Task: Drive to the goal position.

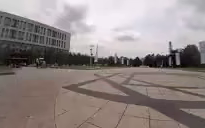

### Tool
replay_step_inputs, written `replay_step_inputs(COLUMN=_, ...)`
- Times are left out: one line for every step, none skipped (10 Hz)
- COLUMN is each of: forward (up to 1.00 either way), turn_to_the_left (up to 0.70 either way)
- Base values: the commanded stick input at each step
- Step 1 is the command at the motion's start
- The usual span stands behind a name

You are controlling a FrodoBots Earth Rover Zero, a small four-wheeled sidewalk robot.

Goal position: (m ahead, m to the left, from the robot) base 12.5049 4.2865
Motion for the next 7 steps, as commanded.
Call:
replay_step_inputs(forward=0.00, turn_to_the_left=0.60)
replay_step_inputs(forward=0.00, turn_to_the_left=0.60)
replay_step_inputs(forward=0.00, turn_to_the_left=0.60)
replay_step_inputs(forward=0.00, turn_to_the_left=0.60)
replay_step_inputs(forward=0.00, turn_to_the_left=0.60)
replay_step_inputs(forward=0.00, turn_to_the_left=0.60)
replay_step_inputs(forward=0.00, turn_to_the_left=0.60)
